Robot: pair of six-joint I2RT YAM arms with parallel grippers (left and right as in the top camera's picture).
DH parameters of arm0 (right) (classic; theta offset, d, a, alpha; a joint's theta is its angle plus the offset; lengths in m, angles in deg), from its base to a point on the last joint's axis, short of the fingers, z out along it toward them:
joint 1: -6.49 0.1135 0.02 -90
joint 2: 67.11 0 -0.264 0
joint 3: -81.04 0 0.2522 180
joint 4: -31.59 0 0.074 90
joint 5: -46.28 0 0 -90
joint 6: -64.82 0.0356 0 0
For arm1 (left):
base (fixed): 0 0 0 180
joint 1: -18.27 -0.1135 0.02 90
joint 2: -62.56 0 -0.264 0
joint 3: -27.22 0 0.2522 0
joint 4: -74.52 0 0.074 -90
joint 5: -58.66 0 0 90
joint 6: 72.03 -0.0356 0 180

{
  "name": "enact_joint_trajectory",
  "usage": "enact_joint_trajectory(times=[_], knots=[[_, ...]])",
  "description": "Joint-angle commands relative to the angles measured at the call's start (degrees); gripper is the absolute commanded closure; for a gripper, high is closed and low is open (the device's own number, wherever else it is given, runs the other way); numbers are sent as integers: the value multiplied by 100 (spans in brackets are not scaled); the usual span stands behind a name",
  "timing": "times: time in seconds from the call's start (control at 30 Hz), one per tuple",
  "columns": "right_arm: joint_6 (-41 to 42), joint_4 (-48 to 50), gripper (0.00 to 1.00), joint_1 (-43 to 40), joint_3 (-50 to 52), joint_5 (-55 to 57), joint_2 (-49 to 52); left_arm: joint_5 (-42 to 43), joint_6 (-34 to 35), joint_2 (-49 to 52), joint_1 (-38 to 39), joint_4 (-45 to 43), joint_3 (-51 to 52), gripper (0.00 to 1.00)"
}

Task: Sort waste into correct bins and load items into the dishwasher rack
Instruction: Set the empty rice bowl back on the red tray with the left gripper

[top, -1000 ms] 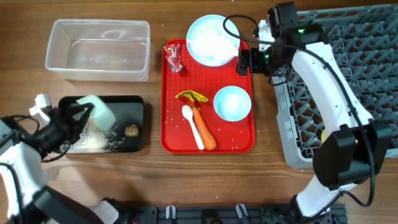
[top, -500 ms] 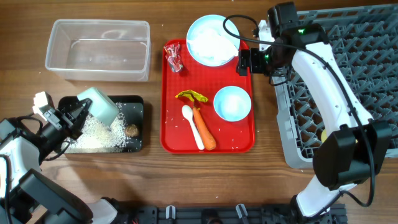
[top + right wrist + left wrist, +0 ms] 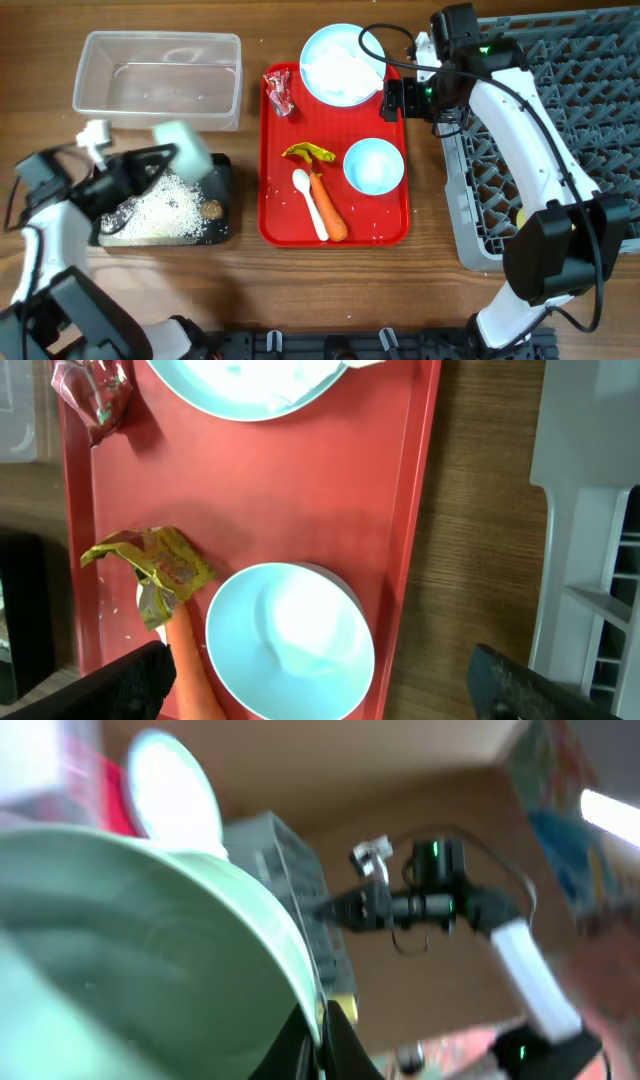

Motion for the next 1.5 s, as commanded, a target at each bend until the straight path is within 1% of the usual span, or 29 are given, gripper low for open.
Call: enact_joint_trajectory(times=[0.0, 0.03, 0.07, 0.13, 0.17, 0.23, 0.27, 0.3, 0.33, 0.37, 0.43, 0.5, 0.57, 0.63, 0.7, 0.73, 0.8, 0.97, 1.07, 1.1, 1.13, 1.17, 1.23, 1.3, 1.33, 1.4, 1.43, 1.47], knots=[[11, 17, 4, 9, 7, 55, 61, -1495, 610, -389, 1646, -413, -15, 96], [11, 13, 4, 9, 7, 57, 61, -2227, 763, -400, 2343, -492, -15, 96], [11, 11, 4, 9, 7, 57, 61, -3272, 916, -400, 3178, -529, -15, 96], [11, 11, 4, 9, 7, 57, 61, -5010, 1182, -400, 4419, -455, -15, 96], [11, 9, 4, 9, 7, 57, 61, -5838, 1182, -400, 5077, -343, -15, 96], [13, 11, 4, 9, 7, 55, 61, -7252, 1318, -393, 6022, -31, -13, 96], [11, 13, 4, 9, 7, 57, 61, -7855, 1475, -374, 6349, 136, -13, 96], [13, 13, 4, 9, 7, 55, 61, -8225, 1502, -352, 6590, 247, -13, 94], [20, 13, 4, 9, 7, 55, 61, -8408, 1499, -334, 6800, 271, -13, 76], [24, 13, 4, 9, 7, 52, 61, -8437, 1497, -334, 6916, 256, -13, 61], [22, 7, 4, 9, 7, 2, 61, -8443, 1499, -334, 7029, 162, -13, 39], [17, 9, 3, 11, 7, -216, 61, -8441, 1502, -334, 7029, -17, -13, 24], [22, -37, 4, 13, 11, -332, 63, -8441, 1620, -337, 7014, -345, -37, 17], [22, -101, 5, 13, 170, -308, 63, -8421, 1908, -348, 6929, -398, -466, 16], [22, 105, 9, 13, 479, -313, 63, -8424, 1930, -358, 6848, -417, -835, 13], [24, 229, 9, 13, 605, -315, 63, -8424, 1928, -358, 6826, -450, -909, 11], [28, 573, 16, 13, 957, -317, 63, -8446, 1926, -358, 6728, -649, -964, 7], [70, 1187, 27, 13, 1744, -382, 66, -8470, 1926, -358, 6566, -664, -964, 6], [68, 1388, 40, 15, 2037, -551, 63, -8511, 1926, -358, 6526, -664, -964, 6], [70, 1394, 48, 15, 2037, -549, 66, -8553, 1928, -358, 6526, -664, -964, 6], [66, 1419, 61, 15, 2037, -549, 66, -8625, 1926, -358, 6526, -662, -964, 6], [55, 1460, 64, 15, 2037, -546, 72, -8682, 1928, -358, 6526, -662, -964, 6], [46, 1545, 64, 15, 2041, -546, 90, -8747, 1928, -358, 6526, -662, -964, 6], [37, 1585, 64, 15, 2041, -544, 153, -8784, 1939, -358, 6467, -660, -964, 10], [17, 1591, 60, 15, 2041, -485, 212, -8786, 2098, -358, 6384, -658, -964, 11], [9, 1631, 46, 13, 2041, -348, 341, -8784, 2527, -358, 6137, -623, -964, 12], [13, 1652, 43, 13, 2041, -350, 361, -8762, 2592, -358, 6017, -612, -964, 13], [24, 1679, 43, 13, 2041, -352, 363, -8762, 2625, -358, 5936, -601, -964, 12]])
